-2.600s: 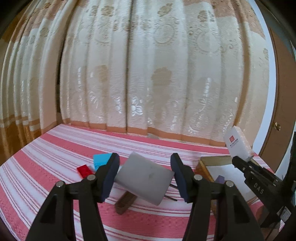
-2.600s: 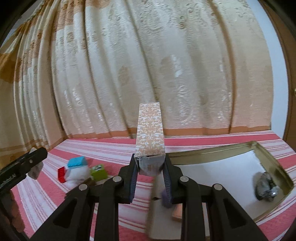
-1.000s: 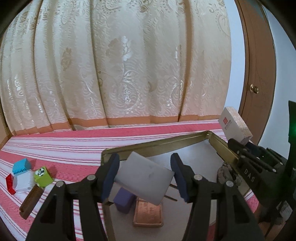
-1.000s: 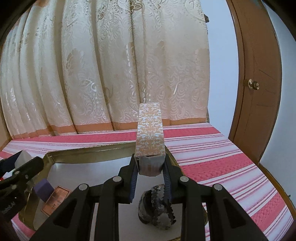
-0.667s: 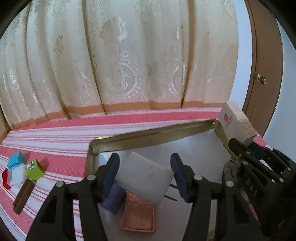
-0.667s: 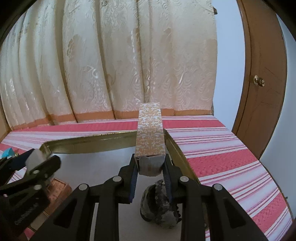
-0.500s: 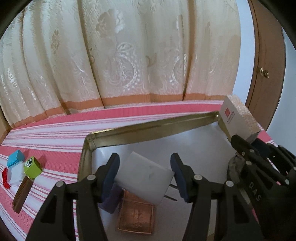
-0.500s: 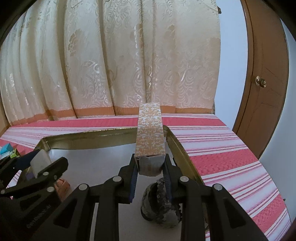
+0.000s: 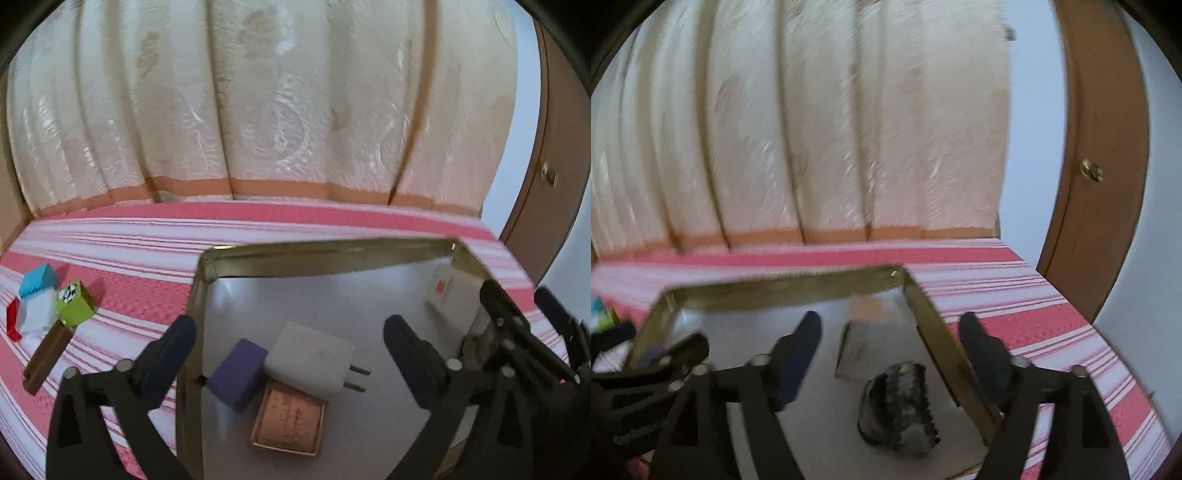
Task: Organize rigid objects
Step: 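Carry the white charger into the tin with left while right places the white box there, then withdraw both grippers from the tin back toward the remaining items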
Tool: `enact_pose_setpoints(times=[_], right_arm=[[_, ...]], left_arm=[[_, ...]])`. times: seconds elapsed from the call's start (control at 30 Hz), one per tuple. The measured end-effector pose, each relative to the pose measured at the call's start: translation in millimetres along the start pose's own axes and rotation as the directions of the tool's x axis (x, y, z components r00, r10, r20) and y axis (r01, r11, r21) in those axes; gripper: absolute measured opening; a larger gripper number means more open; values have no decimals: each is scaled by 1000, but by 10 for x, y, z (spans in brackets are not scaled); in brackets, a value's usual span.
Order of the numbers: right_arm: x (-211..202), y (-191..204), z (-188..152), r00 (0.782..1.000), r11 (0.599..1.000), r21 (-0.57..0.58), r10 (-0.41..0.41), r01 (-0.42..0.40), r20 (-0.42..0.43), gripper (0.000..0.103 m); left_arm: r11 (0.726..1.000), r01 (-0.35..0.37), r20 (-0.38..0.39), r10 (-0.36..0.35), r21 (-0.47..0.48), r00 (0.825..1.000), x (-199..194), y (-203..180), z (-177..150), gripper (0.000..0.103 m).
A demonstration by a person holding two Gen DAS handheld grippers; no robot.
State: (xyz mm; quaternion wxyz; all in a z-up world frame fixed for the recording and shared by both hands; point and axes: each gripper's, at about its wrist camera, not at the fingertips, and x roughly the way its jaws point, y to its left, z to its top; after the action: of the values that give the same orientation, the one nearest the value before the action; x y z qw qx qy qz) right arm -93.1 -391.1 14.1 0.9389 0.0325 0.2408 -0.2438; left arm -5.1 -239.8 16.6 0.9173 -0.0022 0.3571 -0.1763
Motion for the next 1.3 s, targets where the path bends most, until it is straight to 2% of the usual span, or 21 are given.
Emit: enact_pose_setpoints(times=[0.03,0.1,0.27,0.47,0.7,1.0,1.3], right_arm=[[-23,-60,13,1000,999,37,20,-20,11,90],[-48,-128,24,999,996,80,33,-35,23,90],[-52,-189,51,999,992,125,22,-26,32,90],[-89,-275,72,998,983,181,19,-29,57,90],[-55,-413,45,998,965,258,31,-44,56,90],[-79,-349,20,996,975,221,-21,1,90,90],[-159,-272,-22,994,976,216,-42,20,102,90]], left_arm=[[1000,10,5,-10,-7,1000,-18,7,-2,103],[1000,27,12,-27,-3,1000,-62,-1,-7,103],[999,-1,45,-1,50,999,-139,-63,-16,103],[998,-4,61,0,60,998,-172,-12,-49,103],[993,-71,138,58,91,989,-253,53,-161,103],[989,-99,205,75,110,976,-364,177,-256,103],[988,-117,215,93,99,972,-454,441,-334,102]])
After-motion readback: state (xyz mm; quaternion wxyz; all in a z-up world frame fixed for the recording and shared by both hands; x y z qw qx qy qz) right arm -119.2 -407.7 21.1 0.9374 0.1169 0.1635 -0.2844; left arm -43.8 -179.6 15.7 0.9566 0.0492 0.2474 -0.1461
